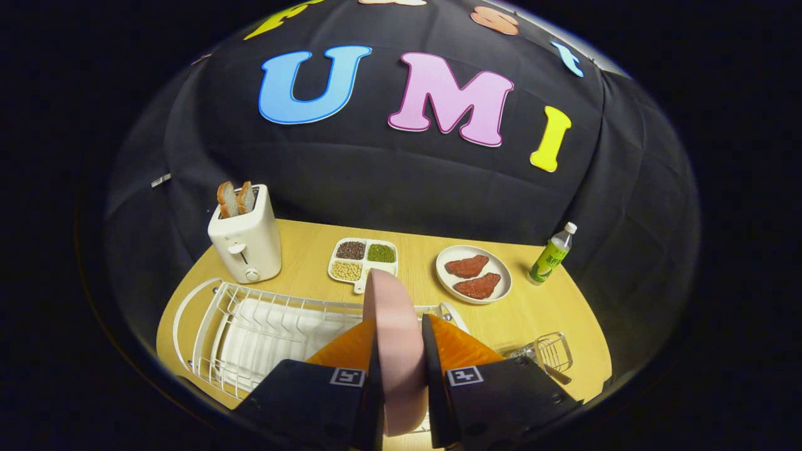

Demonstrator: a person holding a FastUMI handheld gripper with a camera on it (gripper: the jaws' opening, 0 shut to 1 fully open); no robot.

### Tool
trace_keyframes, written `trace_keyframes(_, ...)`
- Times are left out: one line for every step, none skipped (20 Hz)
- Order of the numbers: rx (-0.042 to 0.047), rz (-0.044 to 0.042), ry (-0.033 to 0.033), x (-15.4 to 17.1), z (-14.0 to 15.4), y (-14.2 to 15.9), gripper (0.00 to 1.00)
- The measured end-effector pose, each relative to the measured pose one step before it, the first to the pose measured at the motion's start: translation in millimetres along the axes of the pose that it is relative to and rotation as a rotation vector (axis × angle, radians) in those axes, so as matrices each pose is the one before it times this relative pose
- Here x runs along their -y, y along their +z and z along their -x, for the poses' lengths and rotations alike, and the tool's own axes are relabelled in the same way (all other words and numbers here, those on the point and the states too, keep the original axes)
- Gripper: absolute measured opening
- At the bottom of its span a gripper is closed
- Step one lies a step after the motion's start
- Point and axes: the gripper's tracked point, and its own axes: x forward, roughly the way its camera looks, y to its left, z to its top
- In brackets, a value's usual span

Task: Take the plate from the dish rack, then take the spoon from the basket and place it into the plate.

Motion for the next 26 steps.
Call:
trace_keyframes(-0.00222, -0.00008, -0.00913, 4.14, 0.62, 0.00, 0.32)
trace_keyframes(0.01933, 0.00031, -0.01145, 7.17, 2.78, 4.81, 0.32)
trace_keyframes(0.03353, 0.00331, -0.01880, 10.90, 0.55, 7.61, 0.32)
trace_keyframes(0.03004, -0.00211, -0.01123, 10.64, 3.13, 8.56, 0.31)
trace_keyframes(0.01371, -0.00960, 0.00940, 2.56, 2.25, 3.09, 0.27)
trace_keyframes(-0.01530, -0.01719, 0.01899, 1.24, 1.50, -2.44, 0.26)
trace_keyframes(-0.03221, -0.02750, 0.02307, 4.10, 1.23, -7.09, 0.23)
trace_keyframes(-0.02320, -0.03353, 0.02200, 1.64, -0.74, -5.17, 0.22)
trace_keyframes(-0.01548, -0.02552, 0.01090, 4.76, 0.19, -5.62, 0.21)
trace_keyframes(-0.01251, -0.01032, 0.00942, 6.88, -2.03, -5.15, 0.20)
trace_keyframes(-0.00986, -0.00907, 0.01617, 4.61, 0.08, -5.34, 0.18)
trace_keyframes(-0.01147, -0.01470, 0.02000, 3.00, 1.95, -4.96, 0.17)
trace_keyframes(-0.00636, -0.01188, 0.01591, 4.17, 3.60, -2.73, 0.17)
trace_keyframes(-0.00234, -0.00580, 0.00647, 7.48, 4.02, -2.29, 0.17)
trace_keyframes(-0.00032, -0.01167, 0.01178, 5.17, 4.53, -0.27, 0.15)
trace_keyframes(-0.00470, -0.01319, 0.01417, 4.82, 5.89, -2.58, 0.15)
trace_keyframes(-0.00544, -0.01795, 0.01680, 5.00, 6.90, -2.39, 0.15)
trace_keyframes(-0.00499, -0.02209, 0.01765, 5.61, 8.49, -1.61, 0.15)
trace_keyframes(-0.00699, -0.02116, 0.01344, 7.43, 8.18, -2.45, 0.15)
trace_keyframes(-0.00559, -0.02038, 0.01227, 9.27, 10.26, -2.09, 0.15)
trace_keyframes(-0.00360, -0.01617, 0.00955, 10.09, 10.93, -1.80, 0.15)
trace_keyframes(0.00158, -0.01383, 0.01150, 10.23, 10.57, -2.04, 0.15)
trace_keyframes(0.00006, -0.00796, 0.00956, 11.20, 11.44, -2.52, 0.15)
trace_keyframes(-0.00132, -0.00608, 0.00618, 13.53, 11.77, -3.68, 0.15)
trace_keyframes(-0.00518, -0.00340, 0.00527, 13.92, 11.42, -5.16, 0.15)
trace_keyframes(-0.00925, -0.00275, 0.00566, 13.88, 12.34, -7.41, 0.15)
